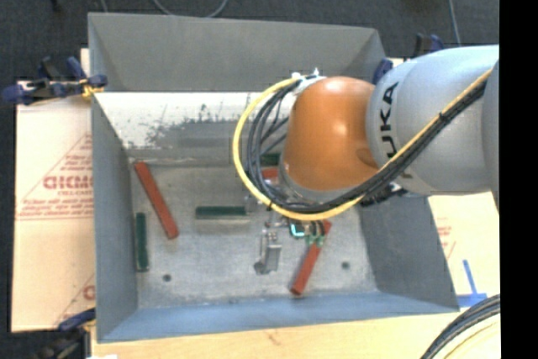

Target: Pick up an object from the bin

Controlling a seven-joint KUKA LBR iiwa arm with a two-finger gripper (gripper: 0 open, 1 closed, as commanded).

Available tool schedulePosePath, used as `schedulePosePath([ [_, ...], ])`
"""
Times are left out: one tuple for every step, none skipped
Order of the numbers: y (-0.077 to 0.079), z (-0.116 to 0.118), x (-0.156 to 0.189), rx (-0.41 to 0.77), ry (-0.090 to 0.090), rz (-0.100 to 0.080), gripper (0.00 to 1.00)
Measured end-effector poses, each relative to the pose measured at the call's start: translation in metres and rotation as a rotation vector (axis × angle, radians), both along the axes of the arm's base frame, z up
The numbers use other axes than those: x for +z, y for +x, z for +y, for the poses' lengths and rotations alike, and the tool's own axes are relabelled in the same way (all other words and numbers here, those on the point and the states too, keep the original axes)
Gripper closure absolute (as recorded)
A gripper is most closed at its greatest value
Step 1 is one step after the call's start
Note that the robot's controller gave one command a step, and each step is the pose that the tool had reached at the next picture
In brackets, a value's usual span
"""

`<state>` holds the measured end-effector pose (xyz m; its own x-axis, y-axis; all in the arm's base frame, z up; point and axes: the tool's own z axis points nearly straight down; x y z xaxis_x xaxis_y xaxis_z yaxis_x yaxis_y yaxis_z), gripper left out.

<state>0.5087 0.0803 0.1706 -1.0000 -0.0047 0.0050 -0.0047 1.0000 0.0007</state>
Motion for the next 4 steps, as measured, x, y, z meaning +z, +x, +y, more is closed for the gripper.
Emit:
schedulePosePath([
  [0.056, -0.006, -0.104, 0.064, -0.001, -0.007, 0.0],
  [0.056, -0.004, -0.1, 0.059, 0.001, -0.01, 1.0],
  [0.014, -0.04, 0.016, 0.127, -0.002, -0.015, 1.0],
  [-0.004, -0.028, 0.09, 0.14, -0.001, -0.015, 1.0],
])
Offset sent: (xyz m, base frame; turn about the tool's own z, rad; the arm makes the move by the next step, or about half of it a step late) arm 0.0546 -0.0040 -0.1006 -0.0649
